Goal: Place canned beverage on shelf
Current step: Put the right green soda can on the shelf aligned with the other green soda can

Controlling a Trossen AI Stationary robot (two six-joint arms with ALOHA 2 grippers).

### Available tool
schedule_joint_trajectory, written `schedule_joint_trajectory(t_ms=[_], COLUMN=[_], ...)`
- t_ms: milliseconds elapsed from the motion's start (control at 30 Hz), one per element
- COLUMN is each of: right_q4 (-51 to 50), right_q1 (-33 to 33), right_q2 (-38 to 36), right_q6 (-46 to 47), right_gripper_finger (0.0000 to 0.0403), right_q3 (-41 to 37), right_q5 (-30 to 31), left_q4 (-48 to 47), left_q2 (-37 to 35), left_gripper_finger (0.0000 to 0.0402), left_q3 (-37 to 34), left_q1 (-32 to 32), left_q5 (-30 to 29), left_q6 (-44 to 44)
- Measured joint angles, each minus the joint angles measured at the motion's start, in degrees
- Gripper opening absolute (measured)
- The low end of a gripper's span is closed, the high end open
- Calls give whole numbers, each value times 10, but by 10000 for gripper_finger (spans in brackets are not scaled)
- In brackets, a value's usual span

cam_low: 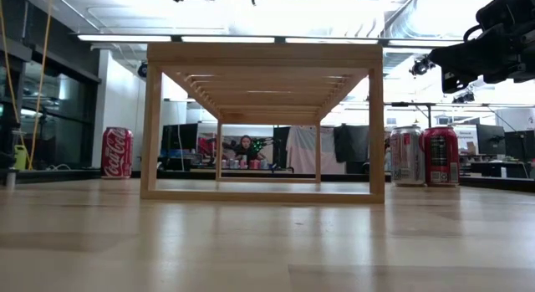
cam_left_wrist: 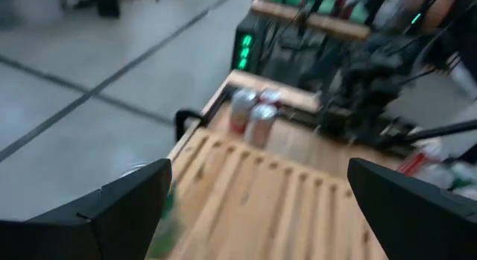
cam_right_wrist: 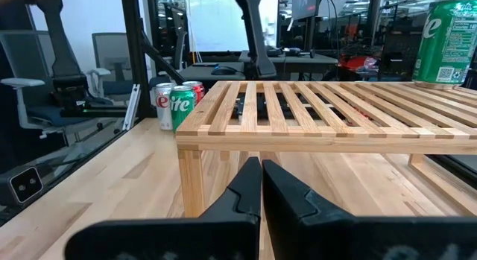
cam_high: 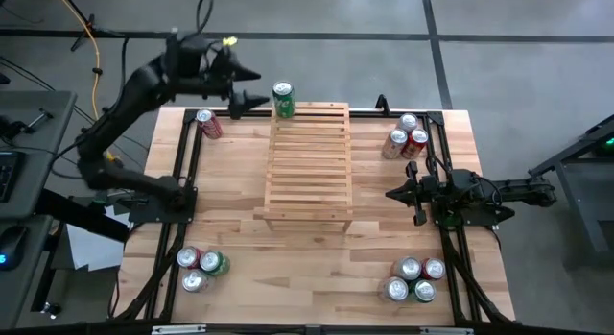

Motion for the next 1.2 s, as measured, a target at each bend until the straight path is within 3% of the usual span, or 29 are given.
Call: schedule_joint_trajectory(t_ms=[200,267,367,467,533,667,933,1067,1200], right_q4=[34,117,285,440,499,511,473,390,217], right_q1=[-4,-5,-10,-14,-18,-26,-40,-40,-40], right_q2=[0,0,0,2,12,74,321,394,437], right_q6=[22,126,269,283,249,226,167,130,136], right_gripper_finger=[0,0,0,0,0,0,0,0,0], right_q3=[0,0,0,0,3,57,251,355,470], right_q5=[17,27,99,169,176,173,172,148,213], left_q4=[168,184,193,195,204,227,226,223,222], left_q2=[-123,-150,-180,-195,-199,-200,-200,-202,-204], left_gripper_finger=[400,400,400,400,400,400,400,400,400], left_q3=[-190,-226,-254,-259,-259,-259,-259,-259,-259], left_q1=[-44,-50,-54,-53,-53,-52,-52,-52,-52], left_q5=[-7,-16,-27,-50,-54,-54,-51,-42,-42], left_q6=[-120,-157,-192,-204,-202,-194,-198,-186,-178])
